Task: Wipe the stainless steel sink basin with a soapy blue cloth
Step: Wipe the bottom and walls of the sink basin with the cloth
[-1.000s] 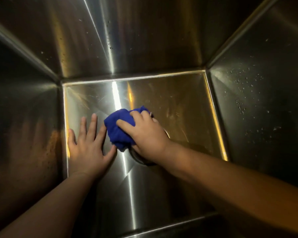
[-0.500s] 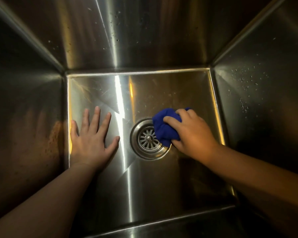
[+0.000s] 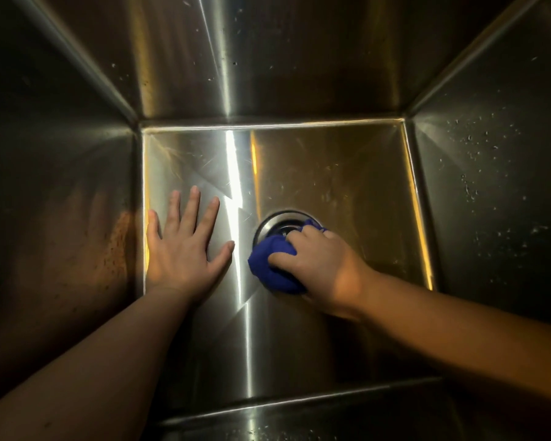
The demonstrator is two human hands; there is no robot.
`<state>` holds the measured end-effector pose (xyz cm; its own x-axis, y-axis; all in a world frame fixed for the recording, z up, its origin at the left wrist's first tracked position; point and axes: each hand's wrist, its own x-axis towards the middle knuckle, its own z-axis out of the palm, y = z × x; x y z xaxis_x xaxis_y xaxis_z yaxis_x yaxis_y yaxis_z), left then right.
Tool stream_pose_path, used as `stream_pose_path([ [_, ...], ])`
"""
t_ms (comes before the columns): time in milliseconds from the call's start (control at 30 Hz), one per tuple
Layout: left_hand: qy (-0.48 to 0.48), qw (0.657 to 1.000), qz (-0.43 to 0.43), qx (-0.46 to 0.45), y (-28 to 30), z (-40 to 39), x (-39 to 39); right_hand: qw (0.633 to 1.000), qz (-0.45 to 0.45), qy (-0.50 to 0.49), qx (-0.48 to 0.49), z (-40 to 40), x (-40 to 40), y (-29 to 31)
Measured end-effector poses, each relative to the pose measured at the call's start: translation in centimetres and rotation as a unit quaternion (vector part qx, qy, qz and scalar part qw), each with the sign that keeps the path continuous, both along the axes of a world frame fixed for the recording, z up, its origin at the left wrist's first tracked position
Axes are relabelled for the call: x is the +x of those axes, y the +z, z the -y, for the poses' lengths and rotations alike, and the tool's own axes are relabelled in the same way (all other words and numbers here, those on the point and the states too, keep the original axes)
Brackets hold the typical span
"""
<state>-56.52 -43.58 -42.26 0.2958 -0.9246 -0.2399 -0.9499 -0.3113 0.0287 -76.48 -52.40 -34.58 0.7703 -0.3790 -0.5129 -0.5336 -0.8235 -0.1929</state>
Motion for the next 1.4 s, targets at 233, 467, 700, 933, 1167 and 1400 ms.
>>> stream_pose_path([
  [233,-0.001,0.999,-0.025,-0.02,-0.1,-0.1,0.1,0.993,-0.115,0.008,-0.014,0.9,-1.9,1.7],
  [467,0.0,1.0,-0.025,-0.014,0.2,-0.1,0.1,0.994,-0.06,-0.076,-0.054,3.1,-1.4,0.7],
  [700,0.003,1.0,-0.025,-0.016,0.3,-0.1,0.0,0.978,0.028,-0.206,-0.005,0.7,1.6,-0.5],
  [933,-0.002,1.0,-0.018,-0.012,0.1,-0.2,0.1,0.99,-0.089,-0.101,0.03,0.5,2.1,1.2],
  [1167,0.0,0.999,-0.03,-0.021,0.2,-0.2,0.1,0.981,-0.124,-0.151,-0.014,2.7,2.9,1.3],
  [1400,0.0,1.0,-0.024,-0.02,0.0,-0.3,0.1,0.985,-0.086,-0.15,-0.021,1.0,3.6,-0.5],
])
